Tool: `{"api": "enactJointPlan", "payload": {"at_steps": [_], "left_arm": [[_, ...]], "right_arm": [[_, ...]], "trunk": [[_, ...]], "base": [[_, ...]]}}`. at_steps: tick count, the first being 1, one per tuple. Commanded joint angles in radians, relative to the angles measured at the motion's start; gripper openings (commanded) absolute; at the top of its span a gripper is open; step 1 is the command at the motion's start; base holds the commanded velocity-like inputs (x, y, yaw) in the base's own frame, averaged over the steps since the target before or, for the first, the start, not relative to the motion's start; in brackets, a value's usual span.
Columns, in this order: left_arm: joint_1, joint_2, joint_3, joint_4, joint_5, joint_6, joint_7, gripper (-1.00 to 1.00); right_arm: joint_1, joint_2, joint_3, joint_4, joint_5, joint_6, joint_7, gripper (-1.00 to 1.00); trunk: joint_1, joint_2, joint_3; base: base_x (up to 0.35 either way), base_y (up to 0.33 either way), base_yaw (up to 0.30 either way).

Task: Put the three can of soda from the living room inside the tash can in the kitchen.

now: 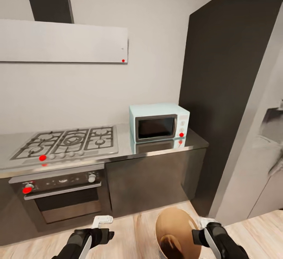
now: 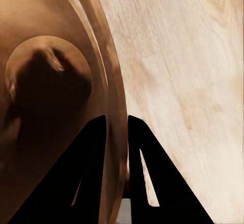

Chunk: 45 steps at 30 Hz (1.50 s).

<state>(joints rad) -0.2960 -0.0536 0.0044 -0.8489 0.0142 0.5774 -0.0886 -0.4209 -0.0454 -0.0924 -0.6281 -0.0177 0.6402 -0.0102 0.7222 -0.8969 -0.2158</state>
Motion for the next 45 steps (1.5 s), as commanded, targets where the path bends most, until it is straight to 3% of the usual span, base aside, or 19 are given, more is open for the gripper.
{"api": "enactJointPlan", "payload": {"at_steps": [1, 3, 8, 16, 45], "left_arm": [[0.0, 0.0, 0.0, 0.0, 0.0, 0.0, 0.0, 1.0], [0.0, 0.0, -0.001, 0.0, 0.0, 0.001, -0.001, 1.0], [0.0, 0.0, -0.001, 0.001, -0.001, 0.001, -0.001, 1.0], [0.0, 0.0, -0.003, 0.002, -0.003, 0.002, -0.001, 1.0], [0.0, -0.002, -0.003, 0.057, 0.002, -0.007, 0.002, 1.0]], "right_arm": [[0.001, -0.003, -0.015, -0.001, -0.022, -0.003, 0.024, -1.0], [0.003, -0.023, -0.045, -0.001, -0.021, -0.005, 0.083, -1.0], [0.005, -0.067, -0.07, 0.002, -0.02, -0.007, 0.172, -1.0], [0.02, -0.113, -0.08, 0.041, -0.022, -0.014, 0.208, -1.0], [0.022, -0.122, -0.081, 0.048, -0.022, -0.015, 0.211, -1.0]], "trunk": [[0.0, 0.0, 0.0], [0.0, 0.0, 0.0], [0.0, 0.0, 0.0], [0.0, 0.0, -0.003], [0.0, 0.0, -0.004]], "base": [[0.0, 0.0, -0.283], [0.0, 0.0, -0.277], [0.0, 0.0, -0.261], [0.0, 0.0, -0.249], [0.0, 0.0, -0.223]]}}
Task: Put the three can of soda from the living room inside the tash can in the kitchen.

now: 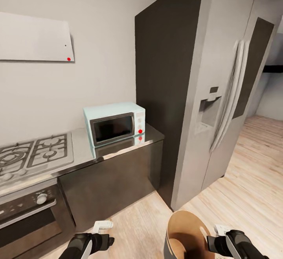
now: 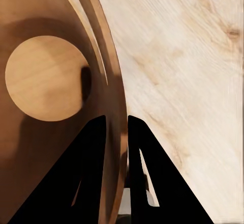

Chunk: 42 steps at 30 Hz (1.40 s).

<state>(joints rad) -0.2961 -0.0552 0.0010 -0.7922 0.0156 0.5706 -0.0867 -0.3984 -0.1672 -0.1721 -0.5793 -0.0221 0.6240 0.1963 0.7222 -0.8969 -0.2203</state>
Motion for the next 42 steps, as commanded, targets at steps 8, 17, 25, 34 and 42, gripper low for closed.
{"api": "enactJointPlan", "payload": {"at_steps": [8, 17, 25, 34, 42], "left_arm": [[0.0, 0.0, -0.001, 0.0, 0.001, 0.0, 0.001, 1.0], [0.0, 0.0, -0.001, -0.001, 0.001, 0.0, 0.003, 1.0], [0.0, 0.0, -0.001, 0.0, 0.001, -0.001, 0.005, 1.0], [0.0, 0.0, -0.001, 0.001, 0.0, -0.002, 0.004, 1.0], [0.0, 0.0, -0.001, 0.001, -0.003, -0.017, 0.004, 1.0]], "right_arm": [[0.0, 0.001, 0.0, -0.001, -0.018, 0.002, 0.006, -1.0], [0.0, 0.002, 0.0, 0.0, -0.018, -0.004, 0.005, -1.0], [0.0, 0.002, -0.001, 0.005, -0.019, -0.053, 0.005, -1.0], [0.0, 0.002, 0.0, 0.006, -0.019, -0.058, 0.005, -1.0], [0.0, 0.002, -0.001, 0.006, -0.019, -0.074, 0.005, -1.0]], "trunk": [[0.0, 0.0, 0.0], [0.0, 0.0, 0.0], [0.0, 0.0, -0.002], [0.0, 0.0, -0.003], [0.0, 0.0, -0.003]], "base": [[0.0, 0.0, -0.203], [0.0, 0.0, -0.19], [0.0, 0.0, -0.188], [0.0, 0.0, -0.188], [0.0, 0.0, -0.188]]}}
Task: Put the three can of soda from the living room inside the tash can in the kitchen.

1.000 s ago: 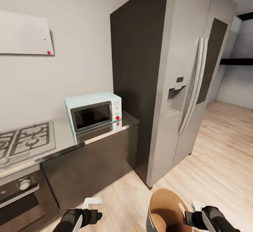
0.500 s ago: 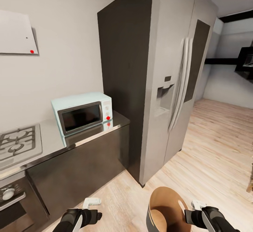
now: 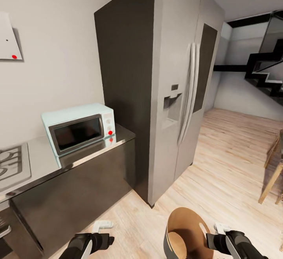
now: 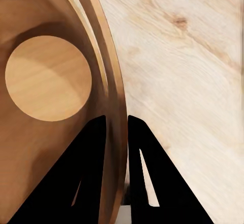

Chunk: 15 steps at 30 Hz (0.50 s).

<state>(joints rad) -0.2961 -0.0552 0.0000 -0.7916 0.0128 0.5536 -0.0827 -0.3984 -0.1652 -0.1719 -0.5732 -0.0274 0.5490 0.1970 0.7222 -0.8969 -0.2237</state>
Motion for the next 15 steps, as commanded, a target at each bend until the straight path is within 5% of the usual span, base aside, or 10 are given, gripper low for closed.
{"api": "enactJointPlan", "payload": {"at_steps": [1, 15], "left_arm": [[0.0, 0.0, 0.0, 0.0, 0.0, -0.001, 0.0, 1.0], [0.0, 0.0, 0.0, 0.0, 0.001, -0.007, 0.001, 1.0]], "right_arm": [[0.0, 0.0, -0.001, -0.001, -0.014, 0.001, 0.005, -1.0], [0.0, 0.002, 0.0, -0.002, -0.013, -0.002, 0.027, -1.0]], "trunk": [[0.0, 0.0, 0.0], [0.0, 0.0, 0.0]], "base": [[0.0, 0.0, -0.187], [0.0, 0.0, -0.187]]}}
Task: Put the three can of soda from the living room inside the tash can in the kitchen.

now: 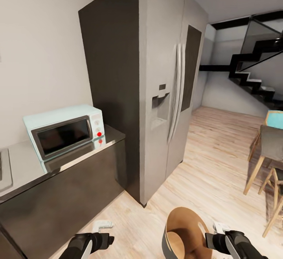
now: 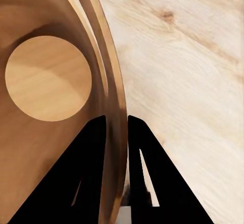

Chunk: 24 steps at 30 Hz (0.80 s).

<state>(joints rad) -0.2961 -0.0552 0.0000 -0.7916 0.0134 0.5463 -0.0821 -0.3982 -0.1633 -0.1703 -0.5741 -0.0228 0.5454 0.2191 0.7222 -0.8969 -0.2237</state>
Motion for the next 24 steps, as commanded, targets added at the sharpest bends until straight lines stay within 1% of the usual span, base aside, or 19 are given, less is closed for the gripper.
{"api": "enactJointPlan", "payload": {"at_steps": [1, 7, 24], "left_arm": [[0.0, 0.0, 0.0, 0.0, -0.001, 0.0, 0.0, 1.0], [0.0, 0.0, 0.0, 0.0, 0.0, -0.001, 0.001, 1.0], [0.0, 0.0, 0.001, 0.0, -0.005, -0.001, 0.005, 1.0]], "right_arm": [[-0.001, 0.0, -0.002, -0.001, -0.018, 0.002, 0.011, -1.0], [-0.001, -0.001, -0.002, -0.001, -0.017, 0.002, 0.04, -1.0], [-0.001, 0.0, -0.001, -0.001, -0.018, 0.002, 0.05, -1.0]], "trunk": [[0.0, 0.0, 0.0], [0.0, 0.0, 0.0], [0.0, 0.0, 0.0]], "base": [[0.0, 0.0, -0.187], [0.0, 0.0, -0.187], [0.0, 0.0, -0.187]]}}
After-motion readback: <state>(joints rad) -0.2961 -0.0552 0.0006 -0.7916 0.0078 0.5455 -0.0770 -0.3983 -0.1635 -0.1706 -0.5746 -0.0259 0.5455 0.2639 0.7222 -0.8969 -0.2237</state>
